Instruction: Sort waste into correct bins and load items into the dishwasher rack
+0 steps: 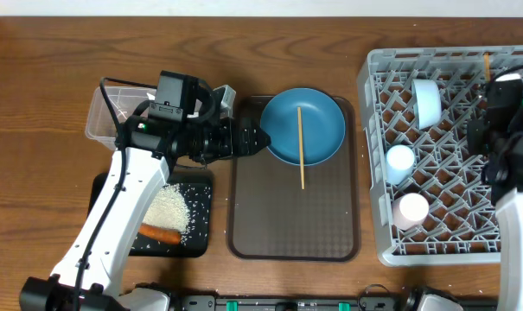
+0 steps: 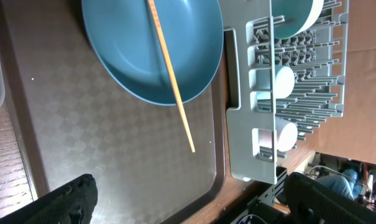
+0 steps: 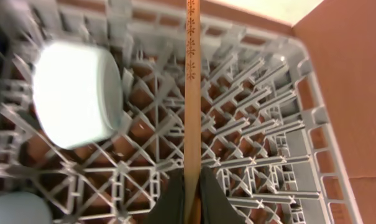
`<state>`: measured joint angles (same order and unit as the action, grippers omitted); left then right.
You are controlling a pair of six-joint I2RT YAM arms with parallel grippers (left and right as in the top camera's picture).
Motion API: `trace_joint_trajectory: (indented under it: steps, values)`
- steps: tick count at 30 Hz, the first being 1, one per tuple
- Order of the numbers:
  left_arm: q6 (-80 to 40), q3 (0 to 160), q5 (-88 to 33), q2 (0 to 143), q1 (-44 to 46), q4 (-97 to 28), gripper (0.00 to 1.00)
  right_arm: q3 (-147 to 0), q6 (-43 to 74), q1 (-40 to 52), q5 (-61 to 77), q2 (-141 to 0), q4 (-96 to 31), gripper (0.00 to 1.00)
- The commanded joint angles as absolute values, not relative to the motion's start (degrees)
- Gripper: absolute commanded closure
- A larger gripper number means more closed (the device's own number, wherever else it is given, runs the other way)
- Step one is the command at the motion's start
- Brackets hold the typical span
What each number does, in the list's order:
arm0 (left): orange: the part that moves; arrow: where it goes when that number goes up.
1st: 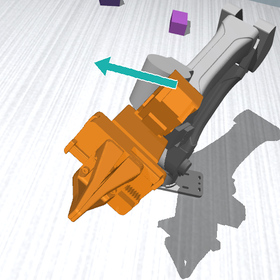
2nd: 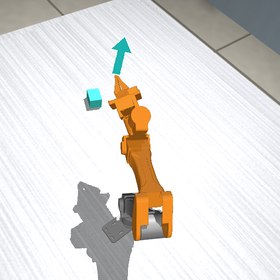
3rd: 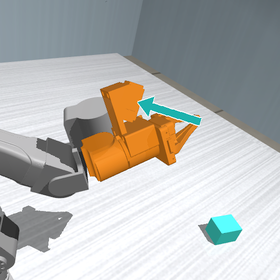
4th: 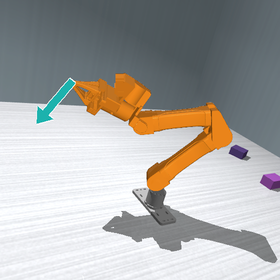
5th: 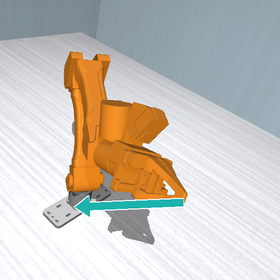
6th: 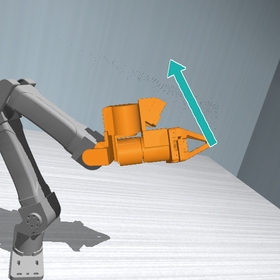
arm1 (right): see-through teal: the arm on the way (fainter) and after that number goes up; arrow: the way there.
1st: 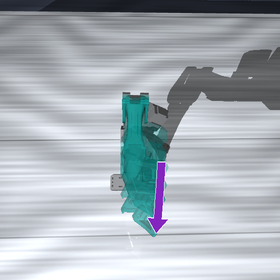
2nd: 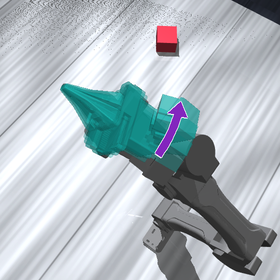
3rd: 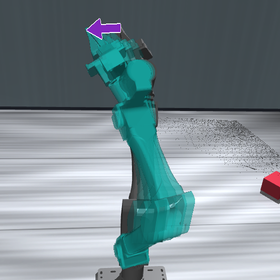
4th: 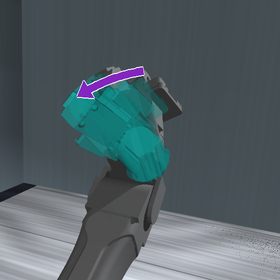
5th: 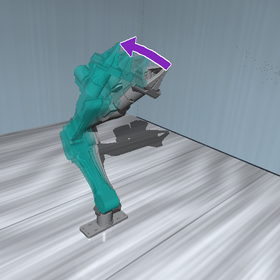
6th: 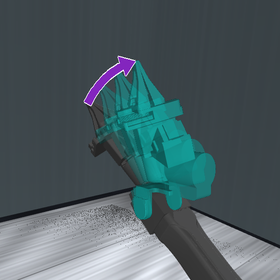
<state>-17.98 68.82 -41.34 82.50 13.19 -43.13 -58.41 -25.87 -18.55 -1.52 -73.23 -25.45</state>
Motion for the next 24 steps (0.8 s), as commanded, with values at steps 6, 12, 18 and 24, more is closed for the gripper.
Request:
trace_joint_trajectory:
  steps: [6,12,18,24]
  values:
    - [-17.4,69.2,-40.8,82.0,13.0,-43.2,0.02,-58.4,-31.0,-19.2,0.7,-83.1,-23.0,0.99]
    - [-17.4,69.2,-40.8,82.0,13.0,-43.2,0.02,-58.4,-30.9,-19.2,0.7,-85.6,-20.0,0.99]
    - [-17.4,69.2,-40.8,82.0,13.0,-43.2,0.02,-58.4,-30.9,-19.2,0.7,-85.6,-18.5,0.98]
    - [-17.4,69.2,-40.8,82.0,13.0,-43.2,0.02,-58.4,-30.6,-19.2,0.7,-86.0,-18.3,0.72]
